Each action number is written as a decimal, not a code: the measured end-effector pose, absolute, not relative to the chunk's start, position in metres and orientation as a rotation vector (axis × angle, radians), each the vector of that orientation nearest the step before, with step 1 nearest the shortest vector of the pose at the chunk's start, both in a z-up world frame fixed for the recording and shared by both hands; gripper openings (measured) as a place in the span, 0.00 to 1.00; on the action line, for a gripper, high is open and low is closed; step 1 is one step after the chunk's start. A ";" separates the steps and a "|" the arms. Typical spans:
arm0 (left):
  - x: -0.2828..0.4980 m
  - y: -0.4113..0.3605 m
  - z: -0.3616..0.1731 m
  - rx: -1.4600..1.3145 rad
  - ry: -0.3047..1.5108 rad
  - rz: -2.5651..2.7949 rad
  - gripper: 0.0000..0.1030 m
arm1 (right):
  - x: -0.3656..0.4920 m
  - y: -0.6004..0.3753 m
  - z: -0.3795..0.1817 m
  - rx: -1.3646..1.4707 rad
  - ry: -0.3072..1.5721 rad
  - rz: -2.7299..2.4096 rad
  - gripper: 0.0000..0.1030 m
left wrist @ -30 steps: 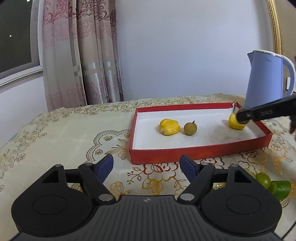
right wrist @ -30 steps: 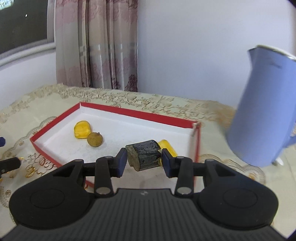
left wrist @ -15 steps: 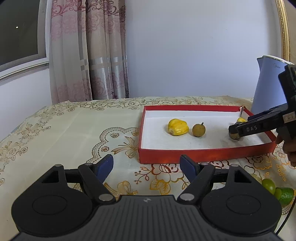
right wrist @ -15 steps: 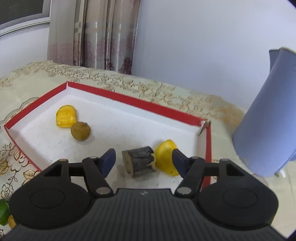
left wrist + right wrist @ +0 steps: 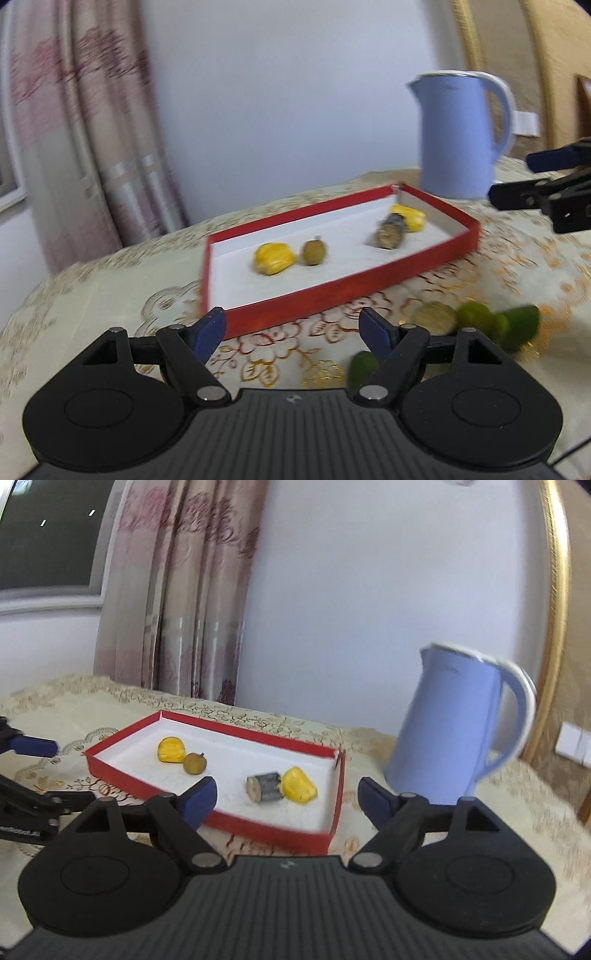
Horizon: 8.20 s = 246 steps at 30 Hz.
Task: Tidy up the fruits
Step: 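Reach the left tool to the green cucumber piece and grasp it, then grasp the green cucumber chunk with the right tool while the left tool lifts its cucumber piece, then lower the cucumber piece into the red tray and open the left tool while right holds its chunk, then carry the cucumber chunk into the red tray and open the right tool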
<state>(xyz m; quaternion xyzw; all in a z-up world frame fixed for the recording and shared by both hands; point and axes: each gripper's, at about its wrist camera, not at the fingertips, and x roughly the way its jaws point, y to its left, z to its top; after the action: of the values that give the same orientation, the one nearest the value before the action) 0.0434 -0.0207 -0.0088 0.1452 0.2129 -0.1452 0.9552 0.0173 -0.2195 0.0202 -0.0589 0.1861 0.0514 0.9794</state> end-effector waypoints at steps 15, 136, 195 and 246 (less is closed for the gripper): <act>0.037 -0.030 -0.021 0.492 0.423 -0.286 0.77 | 0.017 -0.234 -0.001 -0.036 0.381 0.156 0.81; 0.103 -0.038 0.018 0.196 0.460 -0.317 0.32 | -0.008 -0.230 -0.032 -0.148 0.589 0.431 0.29; 0.064 -0.012 -0.014 0.101 0.477 -0.010 0.72 | 0.035 -0.217 0.022 -0.096 0.437 0.310 0.29; 0.072 -0.007 -0.017 0.106 0.528 0.035 0.72 | 0.230 -0.165 -0.029 -0.170 0.700 0.203 0.43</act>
<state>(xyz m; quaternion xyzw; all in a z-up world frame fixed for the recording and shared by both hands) 0.0722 -0.0070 -0.0174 0.0526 0.2608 0.0175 0.9638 0.2303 -0.1646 -0.0288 -0.0828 0.3420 0.0994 0.9307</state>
